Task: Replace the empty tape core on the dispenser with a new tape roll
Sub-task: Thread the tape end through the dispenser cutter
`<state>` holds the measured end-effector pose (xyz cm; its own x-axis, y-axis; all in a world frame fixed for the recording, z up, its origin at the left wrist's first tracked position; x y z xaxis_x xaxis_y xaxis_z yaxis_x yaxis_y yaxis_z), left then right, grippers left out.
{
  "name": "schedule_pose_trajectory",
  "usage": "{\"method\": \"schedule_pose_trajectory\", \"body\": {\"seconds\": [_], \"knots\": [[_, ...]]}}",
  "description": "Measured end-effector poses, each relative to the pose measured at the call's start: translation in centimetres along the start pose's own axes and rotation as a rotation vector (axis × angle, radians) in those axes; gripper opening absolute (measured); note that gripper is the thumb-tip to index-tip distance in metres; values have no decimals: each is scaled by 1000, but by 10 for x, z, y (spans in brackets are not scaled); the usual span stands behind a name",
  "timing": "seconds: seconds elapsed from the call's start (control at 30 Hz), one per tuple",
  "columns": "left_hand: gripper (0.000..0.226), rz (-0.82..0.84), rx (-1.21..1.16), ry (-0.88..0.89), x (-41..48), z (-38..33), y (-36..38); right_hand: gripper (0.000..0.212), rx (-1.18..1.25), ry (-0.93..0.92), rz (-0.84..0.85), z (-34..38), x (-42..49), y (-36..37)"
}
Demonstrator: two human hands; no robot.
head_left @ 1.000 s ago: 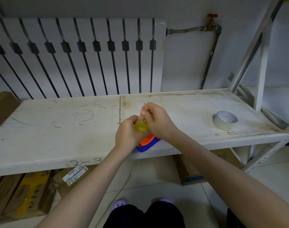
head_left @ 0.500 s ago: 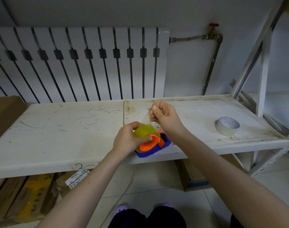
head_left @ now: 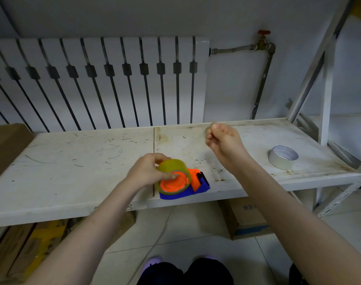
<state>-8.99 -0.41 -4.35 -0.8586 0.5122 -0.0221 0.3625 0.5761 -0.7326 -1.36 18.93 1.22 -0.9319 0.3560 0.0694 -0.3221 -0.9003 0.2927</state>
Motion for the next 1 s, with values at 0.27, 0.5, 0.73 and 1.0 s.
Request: {"method": "schedule_pose_trajectory", "body": {"seconds": [0.27,0.5,0.73,1.0], "knots": [[50,43,98,-75,3,0,-7,21,174,382,-292,-54,11,-49],[53,-31,205,-101,10,-3,-9,29,444,460,-299,-65,14,-61],[78,76,378,-87,12,-15,-4,35,-73,411,-223,-92,19,-64],[36,-64,634,344,12,-43,39,29,-111,369,-286,-110,21,-61]]}}
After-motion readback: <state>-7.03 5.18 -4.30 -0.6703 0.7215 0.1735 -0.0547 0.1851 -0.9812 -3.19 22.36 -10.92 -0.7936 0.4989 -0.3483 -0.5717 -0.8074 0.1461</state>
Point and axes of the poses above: each hand's wrist, its own x-axis towards the middle knuckle, its own y-axis out of the palm, z = x × y, the point moved 1 cm from there along x, towards the middle knuckle, and after that the axes turned 2 degrees about y, right-handed, at the moved point
